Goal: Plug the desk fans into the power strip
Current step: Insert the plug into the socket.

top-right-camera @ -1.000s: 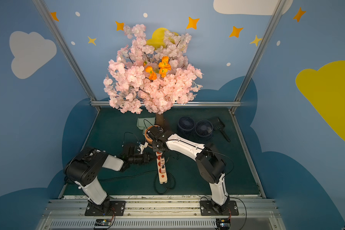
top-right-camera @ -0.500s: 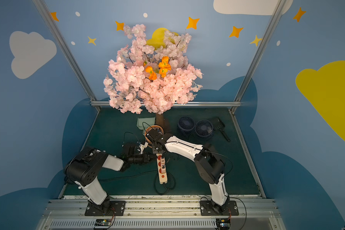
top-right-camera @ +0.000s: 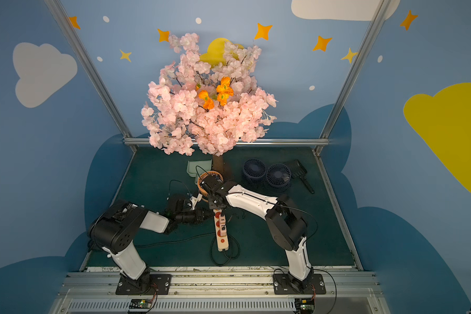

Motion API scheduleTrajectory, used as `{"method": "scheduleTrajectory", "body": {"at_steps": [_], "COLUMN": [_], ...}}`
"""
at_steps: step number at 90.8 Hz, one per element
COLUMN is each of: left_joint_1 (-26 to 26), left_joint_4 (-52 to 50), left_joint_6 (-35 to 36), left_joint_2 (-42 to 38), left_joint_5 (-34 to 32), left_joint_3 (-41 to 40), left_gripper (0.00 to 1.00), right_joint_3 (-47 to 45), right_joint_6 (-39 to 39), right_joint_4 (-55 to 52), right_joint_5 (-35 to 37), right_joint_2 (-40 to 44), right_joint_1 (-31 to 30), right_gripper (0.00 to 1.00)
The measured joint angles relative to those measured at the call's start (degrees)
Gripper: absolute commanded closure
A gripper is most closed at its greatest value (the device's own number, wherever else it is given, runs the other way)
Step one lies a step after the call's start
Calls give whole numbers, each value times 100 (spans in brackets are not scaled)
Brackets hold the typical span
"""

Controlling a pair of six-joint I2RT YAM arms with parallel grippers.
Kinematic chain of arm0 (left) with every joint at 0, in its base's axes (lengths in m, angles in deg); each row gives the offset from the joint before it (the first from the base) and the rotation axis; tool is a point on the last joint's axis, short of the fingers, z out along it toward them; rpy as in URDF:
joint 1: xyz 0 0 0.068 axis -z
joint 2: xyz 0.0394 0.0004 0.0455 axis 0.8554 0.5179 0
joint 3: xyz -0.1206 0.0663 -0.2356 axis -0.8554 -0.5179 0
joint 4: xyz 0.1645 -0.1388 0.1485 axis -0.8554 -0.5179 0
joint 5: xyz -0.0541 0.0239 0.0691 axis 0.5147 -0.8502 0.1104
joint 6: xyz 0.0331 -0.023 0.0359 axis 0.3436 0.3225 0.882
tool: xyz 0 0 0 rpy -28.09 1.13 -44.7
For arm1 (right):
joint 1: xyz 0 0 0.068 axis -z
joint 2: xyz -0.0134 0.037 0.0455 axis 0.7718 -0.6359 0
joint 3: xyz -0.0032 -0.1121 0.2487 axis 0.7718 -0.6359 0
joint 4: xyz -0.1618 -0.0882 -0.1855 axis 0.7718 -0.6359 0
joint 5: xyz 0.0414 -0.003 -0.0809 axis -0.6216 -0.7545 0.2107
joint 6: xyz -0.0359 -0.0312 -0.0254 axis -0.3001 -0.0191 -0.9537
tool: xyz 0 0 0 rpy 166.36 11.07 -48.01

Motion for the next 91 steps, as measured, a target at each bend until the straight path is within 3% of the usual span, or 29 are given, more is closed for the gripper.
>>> {"method": "scheduleTrajectory", "body": {"at_steps": [91], "left_joint_1": [0], "left_joint_4": [2], "left_joint_6": [0], "left_joint_2": [50], "left_joint_5": [-7], "left_joint_3": [101], "left_gripper": [68], "right_joint_3": [-179], "right_joint_6": [-42], "right_joint_4": [192], "right_joint_5": [133], "right_joint_2": [26], "right_joint_1": [-28], "right_gripper": [100]}}
